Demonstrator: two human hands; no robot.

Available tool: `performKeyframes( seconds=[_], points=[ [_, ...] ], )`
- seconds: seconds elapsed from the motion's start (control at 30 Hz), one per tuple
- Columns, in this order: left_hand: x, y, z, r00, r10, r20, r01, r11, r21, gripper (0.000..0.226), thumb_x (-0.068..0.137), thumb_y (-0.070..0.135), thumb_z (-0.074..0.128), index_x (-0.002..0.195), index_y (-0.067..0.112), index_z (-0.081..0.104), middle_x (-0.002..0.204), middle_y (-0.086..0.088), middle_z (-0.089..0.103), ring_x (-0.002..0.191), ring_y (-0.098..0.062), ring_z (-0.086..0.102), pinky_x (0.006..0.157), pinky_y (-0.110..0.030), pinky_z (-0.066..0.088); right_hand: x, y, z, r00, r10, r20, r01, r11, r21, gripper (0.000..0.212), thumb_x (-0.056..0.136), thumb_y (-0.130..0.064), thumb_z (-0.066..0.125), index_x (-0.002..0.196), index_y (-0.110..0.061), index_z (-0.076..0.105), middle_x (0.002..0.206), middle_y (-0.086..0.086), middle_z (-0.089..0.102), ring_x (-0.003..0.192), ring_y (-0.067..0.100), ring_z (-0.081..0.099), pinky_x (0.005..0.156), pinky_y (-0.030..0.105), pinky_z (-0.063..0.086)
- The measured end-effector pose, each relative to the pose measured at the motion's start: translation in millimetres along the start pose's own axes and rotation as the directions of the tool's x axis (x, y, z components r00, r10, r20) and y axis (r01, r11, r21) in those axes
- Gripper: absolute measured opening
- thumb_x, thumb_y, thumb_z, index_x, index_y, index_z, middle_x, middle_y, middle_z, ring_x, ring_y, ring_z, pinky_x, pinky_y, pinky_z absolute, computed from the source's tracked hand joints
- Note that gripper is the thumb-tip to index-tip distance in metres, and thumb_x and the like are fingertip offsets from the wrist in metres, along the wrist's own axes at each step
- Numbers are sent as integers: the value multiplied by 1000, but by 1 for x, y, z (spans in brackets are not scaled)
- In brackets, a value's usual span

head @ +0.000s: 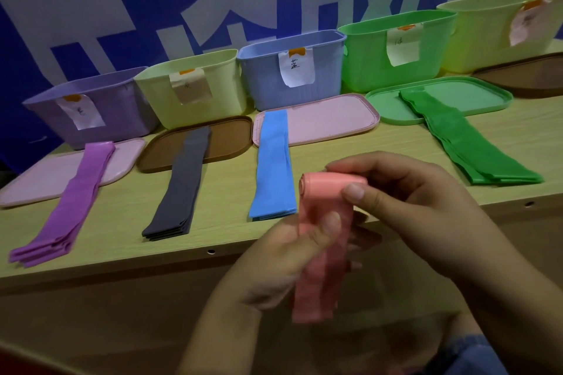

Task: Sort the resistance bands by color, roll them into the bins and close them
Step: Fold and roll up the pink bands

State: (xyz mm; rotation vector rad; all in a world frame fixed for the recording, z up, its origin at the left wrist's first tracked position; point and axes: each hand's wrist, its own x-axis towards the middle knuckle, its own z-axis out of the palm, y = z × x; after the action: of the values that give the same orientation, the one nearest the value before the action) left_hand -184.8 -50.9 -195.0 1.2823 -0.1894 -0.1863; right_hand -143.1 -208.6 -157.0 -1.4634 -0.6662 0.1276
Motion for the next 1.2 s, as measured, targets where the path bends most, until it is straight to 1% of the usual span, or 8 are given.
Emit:
performKeyframes(
  seconds=[0.33, 0.5, 0.6, 0.73, 0.8, 0.9, 1.07, 1.2],
  points=[
    [0, -4, 12, 998, 27, -53, -21, 992, 122, 38, 87, 53, 51, 81, 23, 74, 59, -2, 64, 57, -19, 62, 63, -32, 53, 4, -10, -7, 1000, -31, -2, 31, 999, 23, 22, 67, -18, 63, 87, -20, 71, 78, -5, 74, 73, 4, 68, 63, 14, 52],
    [-4, 2, 6, 996, 88, -7, -81, 944, 319, 32, 94, 49, 47, 98, 28, 70, 81, -6, 73, 82, -35, 67, 81, -49, 50, 3, -8, -4, 995, -84, -58, 80, 994, -74, 21, 66, -21, 64, 86, -23, 70, 82, -8, 74, 75, 5, 69, 68, 18, 55],
    [-4, 0, 3, 991, 122, -45, -95, 917, 388, 40, 86, 57, 54, 100, 23, 69, 93, -18, 70, 94, -30, 66, 87, -50, 50, -1, -4, 2, 994, -83, -77, 76, 993, -91, 21, 68, -22, 64, 87, -22, 71, 80, -3, 73, 61, 14, 66, 47, 29, 53],
    [-4, -2, 2, 985, 164, -56, -129, 909, 396, 27, 90, 49, 55, 86, 31, 73, 80, 2, 70, 81, -9, 65, 72, -24, 52, -5, 8, 8, 988, -147, -50, 140, 981, -134, 18, 75, -21, 68, 92, -18, 72, 72, -16, 69, 55, -6, 59, 48, 8, 42],
    [-3, -4, 4, 984, 159, -76, -127, 939, 318, 41, 81, 60, 56, 84, 22, 73, 80, -6, 66, 81, -19, 62, 76, -30, 49, -6, 14, 11, 970, -242, -38, 226, 943, -245, 17, 80, -15, 71, 96, -20, 71, 85, -18, 71, 68, -10, 62, 58, 2, 42],
    [-4, -9, 4, 977, 149, -153, -104, 956, 273, 89, 62, 85, 56, 82, -2, 57, 88, -15, 47, 85, -28, 42, 77, -43, 33, -8, 22, 12, 937, -348, -40, 309, 873, -377, 26, 77, -7, 67, 97, -23, 69, 103, -16, 69, 94, -6, 64, 79, 8, 48],
    [-1, -11, 6, 950, 149, -276, -58, 948, 314, 77, 46, 97, 45, 75, 31, 71, 82, -9, 66, 84, -21, 64, 87, -44, 49, -9, 29, 12, 928, -372, -13, 328, 834, -444, 22, 76, -7, 68, 96, -15, 73, 103, -11, 70, 100, 0, 64, 84, 18, 52],
    [-4, -8, 6, 975, 141, -170, -81, 944, 320, 54, 80, 70, 43, 83, 28, 76, 82, -6, 75, 82, -20, 72, 77, -33, 57, -10, 17, 1, 993, -111, 45, 114, 991, -72, 20, 82, -34, 67, 99, -26, 75, 101, 5, 70, 84, 30, 65, 69, 21, 54]
  ],
)
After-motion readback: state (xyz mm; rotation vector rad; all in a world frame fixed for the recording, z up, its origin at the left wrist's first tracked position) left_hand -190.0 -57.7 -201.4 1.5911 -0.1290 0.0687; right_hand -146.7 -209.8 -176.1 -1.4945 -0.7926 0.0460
